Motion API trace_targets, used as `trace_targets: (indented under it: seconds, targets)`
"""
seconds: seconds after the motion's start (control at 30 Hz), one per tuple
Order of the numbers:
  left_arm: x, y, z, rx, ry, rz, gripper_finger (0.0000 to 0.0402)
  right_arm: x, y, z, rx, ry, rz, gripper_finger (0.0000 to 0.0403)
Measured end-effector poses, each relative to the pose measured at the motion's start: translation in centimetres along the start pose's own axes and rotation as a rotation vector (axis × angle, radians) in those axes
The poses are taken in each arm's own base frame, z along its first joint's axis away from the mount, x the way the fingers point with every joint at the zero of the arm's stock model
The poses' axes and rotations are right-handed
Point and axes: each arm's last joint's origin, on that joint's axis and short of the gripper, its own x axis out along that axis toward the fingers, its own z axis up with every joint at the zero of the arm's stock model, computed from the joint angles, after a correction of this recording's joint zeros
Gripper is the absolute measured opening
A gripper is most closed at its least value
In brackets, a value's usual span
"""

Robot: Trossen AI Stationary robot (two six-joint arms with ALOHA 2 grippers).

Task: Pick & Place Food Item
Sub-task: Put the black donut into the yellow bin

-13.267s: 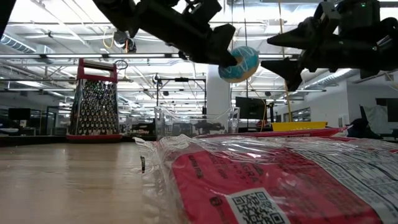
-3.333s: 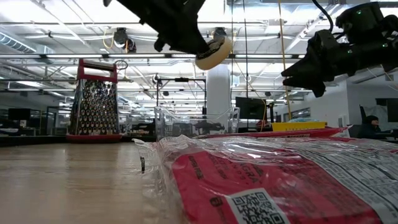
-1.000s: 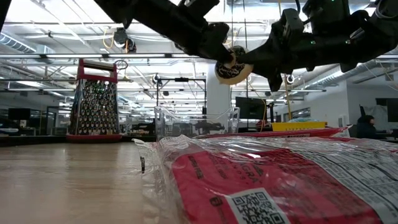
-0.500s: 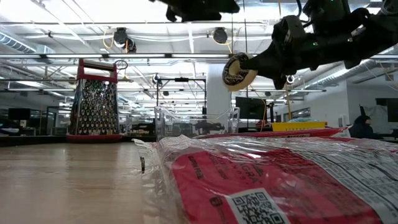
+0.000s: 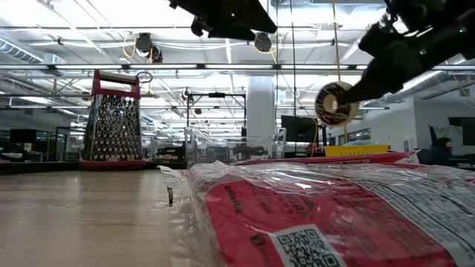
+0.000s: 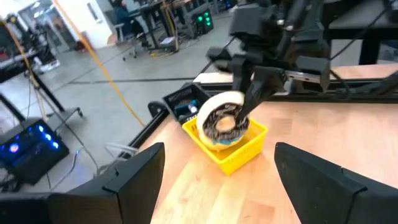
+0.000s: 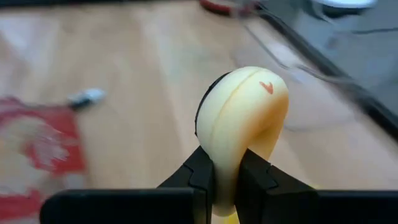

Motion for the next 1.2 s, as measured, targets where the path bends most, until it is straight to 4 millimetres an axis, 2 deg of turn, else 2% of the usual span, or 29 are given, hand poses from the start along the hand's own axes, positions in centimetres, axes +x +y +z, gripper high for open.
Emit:
trace_targets:
  seconds: [0.2,0.53,0.8,1.2]
  targets:
    - [0.7,0.7,-0.1,-0.054,0.009,-0.045,0.0308,-0.6,-0.2,-0.9,-0.029,0.087,-0.034,0.0028]
    - [1.2,1.2,-0.6,-0.096,0.05,-0.07,0.0308,0.0,-0.3,-4.0,-0.089,0.206,-0.054,0.0023]
    - [1.1,1.2,-0.6,-0.095,0.051,-0.072,0.0308,0.0,-0.2,-4.2,-0.084,0.212,-0.027,0.0021]
    - [1.1,1.2,-0.7,-0.094,0.052,-0.072,0.0308,0.1,-1.2,-5.1,0.04,0.264,-0.101,0.0019]
